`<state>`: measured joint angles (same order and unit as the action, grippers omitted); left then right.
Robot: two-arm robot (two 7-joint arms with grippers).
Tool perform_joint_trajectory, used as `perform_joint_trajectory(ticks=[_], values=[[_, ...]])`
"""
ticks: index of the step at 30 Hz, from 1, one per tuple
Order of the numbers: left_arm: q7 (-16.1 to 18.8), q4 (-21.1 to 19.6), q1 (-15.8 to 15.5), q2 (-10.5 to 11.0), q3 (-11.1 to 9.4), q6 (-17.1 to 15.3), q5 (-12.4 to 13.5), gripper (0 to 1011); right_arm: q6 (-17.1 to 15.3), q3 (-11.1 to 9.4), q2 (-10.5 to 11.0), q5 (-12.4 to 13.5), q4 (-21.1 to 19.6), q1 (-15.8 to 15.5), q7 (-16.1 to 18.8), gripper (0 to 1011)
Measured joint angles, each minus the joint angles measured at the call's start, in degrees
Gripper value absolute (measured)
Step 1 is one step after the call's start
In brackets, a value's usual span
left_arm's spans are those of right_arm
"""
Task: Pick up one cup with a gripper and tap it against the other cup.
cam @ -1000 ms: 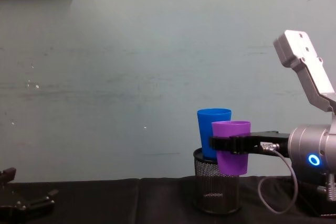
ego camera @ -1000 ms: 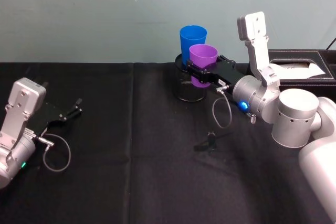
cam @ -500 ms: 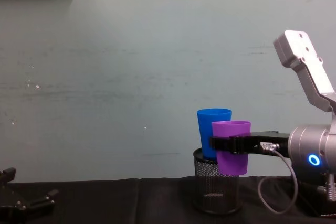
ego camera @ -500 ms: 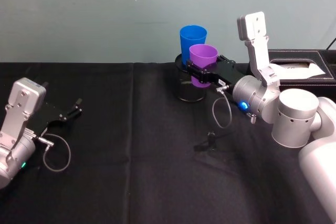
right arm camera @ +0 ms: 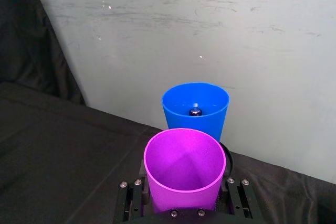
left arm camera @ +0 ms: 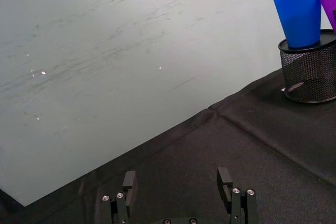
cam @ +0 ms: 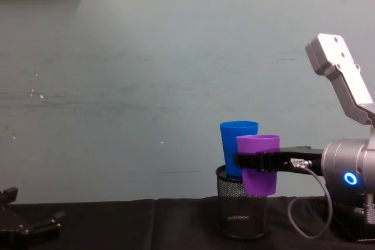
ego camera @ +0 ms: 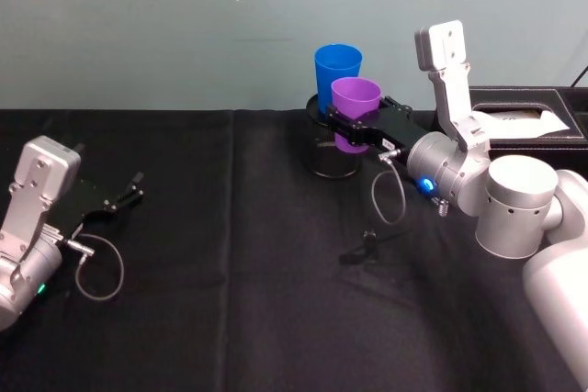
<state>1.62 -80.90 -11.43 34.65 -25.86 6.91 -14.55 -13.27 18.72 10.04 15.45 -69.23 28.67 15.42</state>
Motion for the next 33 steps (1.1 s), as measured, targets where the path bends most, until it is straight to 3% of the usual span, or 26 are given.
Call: perform_joint_trajectory(ticks=[33], values=[[0.00,0.00,0.00,0.00,0.00,0.00,0.00,1000,0.00,0.00,0.00,0.00,0.00,0.00,0.00,715]])
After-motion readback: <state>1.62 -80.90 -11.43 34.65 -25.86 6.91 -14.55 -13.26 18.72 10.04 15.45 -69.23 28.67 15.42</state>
